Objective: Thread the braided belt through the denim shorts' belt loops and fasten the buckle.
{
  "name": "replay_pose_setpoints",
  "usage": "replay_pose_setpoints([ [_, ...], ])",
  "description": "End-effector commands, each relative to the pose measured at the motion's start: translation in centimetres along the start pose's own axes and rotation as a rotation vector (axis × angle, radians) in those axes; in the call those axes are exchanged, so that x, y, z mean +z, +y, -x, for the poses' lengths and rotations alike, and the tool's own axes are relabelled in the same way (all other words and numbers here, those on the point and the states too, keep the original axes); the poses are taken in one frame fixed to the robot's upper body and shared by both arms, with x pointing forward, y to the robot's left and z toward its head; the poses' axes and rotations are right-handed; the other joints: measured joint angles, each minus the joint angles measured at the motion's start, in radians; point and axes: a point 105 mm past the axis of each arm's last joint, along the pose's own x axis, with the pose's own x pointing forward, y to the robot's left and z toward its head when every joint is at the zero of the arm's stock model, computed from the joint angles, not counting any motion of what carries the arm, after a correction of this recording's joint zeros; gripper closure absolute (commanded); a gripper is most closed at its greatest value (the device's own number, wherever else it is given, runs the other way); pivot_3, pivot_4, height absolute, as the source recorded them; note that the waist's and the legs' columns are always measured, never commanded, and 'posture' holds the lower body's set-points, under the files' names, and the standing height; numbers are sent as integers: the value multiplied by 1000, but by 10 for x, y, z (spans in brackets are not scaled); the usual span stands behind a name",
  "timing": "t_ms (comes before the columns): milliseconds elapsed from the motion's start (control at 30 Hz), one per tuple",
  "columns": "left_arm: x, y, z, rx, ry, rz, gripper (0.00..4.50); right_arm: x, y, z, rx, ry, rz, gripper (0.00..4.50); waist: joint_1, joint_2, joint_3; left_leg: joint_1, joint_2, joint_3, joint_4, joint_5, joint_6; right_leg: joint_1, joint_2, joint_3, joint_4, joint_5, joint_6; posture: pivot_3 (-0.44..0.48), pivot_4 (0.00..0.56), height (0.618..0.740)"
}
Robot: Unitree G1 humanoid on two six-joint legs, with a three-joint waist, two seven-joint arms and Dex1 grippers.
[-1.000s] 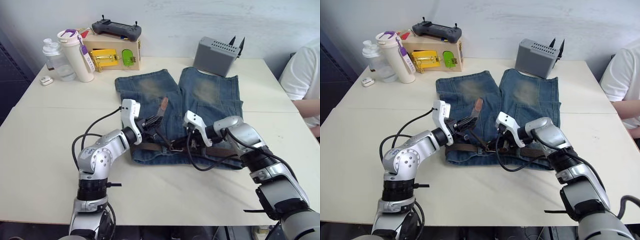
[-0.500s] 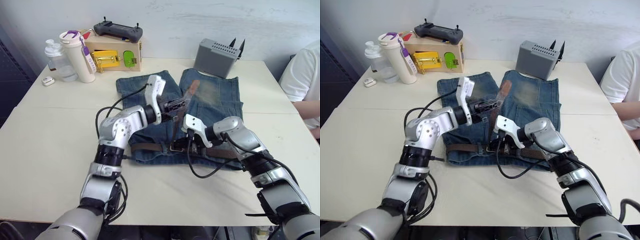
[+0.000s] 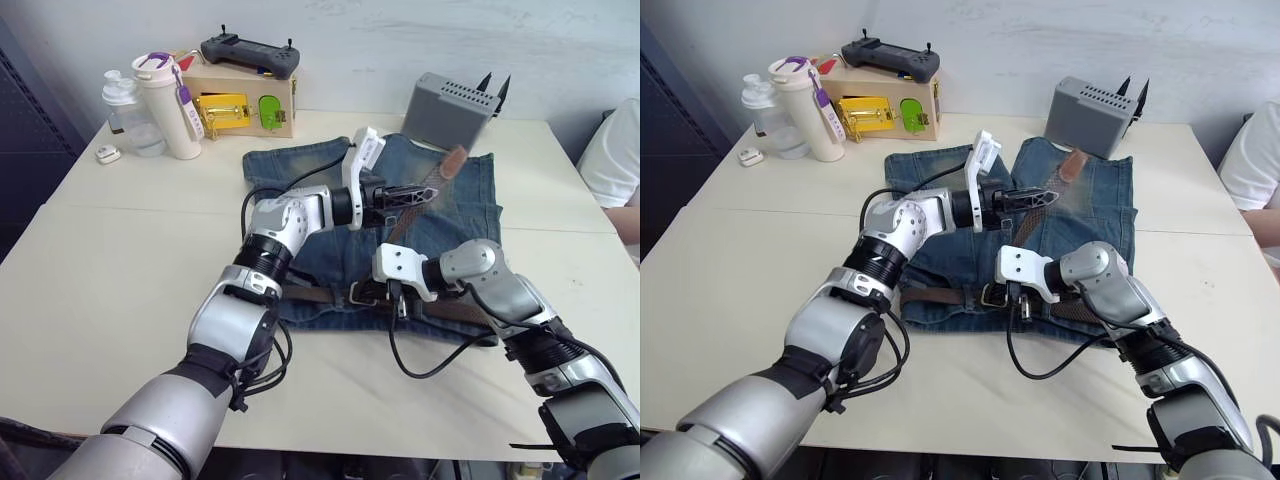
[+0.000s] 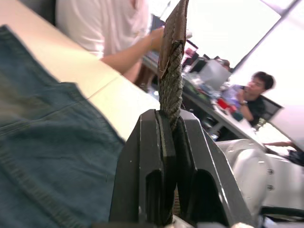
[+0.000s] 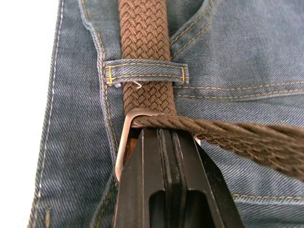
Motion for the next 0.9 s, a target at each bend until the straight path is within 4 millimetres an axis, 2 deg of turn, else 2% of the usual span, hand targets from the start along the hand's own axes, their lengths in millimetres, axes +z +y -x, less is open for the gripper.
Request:
replay_pose_setpoints([
  [33,73,-60,-25,-239,-130,-306,4500,-59,78,-38,293,162,-146,4488,1,0,0,-1,0,0,-1,0,0,0,0,0,-1,0,0,0,150,735],
  [100,67,-55,-25,-223,-98,-315,4500,-58,74,-38,267,148,-132,4488,0,0,0,-1,0,0,-2,0,0,0,0,-1,-3,0,0,0,150,735],
  [200,45,-39,-20,-162,-33,-309,4500,-44,55,-31,160,48,-207,4488,0,0,0,0,0,0,-4,0,1,0,0,-1,-4,0,0,0,150,735],
  [300,22,-24,-10,-95,12,-274,4500,-32,37,-15,56,-43,-288,4488,-1,2,1,0,0,0,-5,0,1,0,0,0,-4,0,0,0,150,735],
  [433,-16,-15,6,-40,62,-263,4500,-16,22,20,-54,-160,-387,4488,5,8,7,-3,0,0,-5,1,2,-3,0,0,-3,0,0,0,150,735],
  [533,-28,-13,14,5,50,-243,4500,-2,17,42,-100,-245,-442,4488,6,10,9,-10,0,0,-4,3,4,-10,0,-1,-3,0,0,0,150,735],
  [667,-36,-18,15,19,46,-245,4500,18,12,65,-147,-337,-477,4488,9,11,12,-14,0,-1,-2,4,7,-12,0,-1,-3,0,0,0,150,735],
  [800,-49,-16,15,38,110,-286,4500,21,0,87,-265,-330,-484,4488,4,12,12,-14,0,-1,-1,4,8,-12,0,-1,-2,0,0,0,150,735],
  [900,-64,-11,23,62,239,-454,4500,19,-5,111,-345,-320,-484,3482,2,12,13,-14,0,-1,-1,3,9,-12,0,-1,-1,0,0,0,150,735],
])
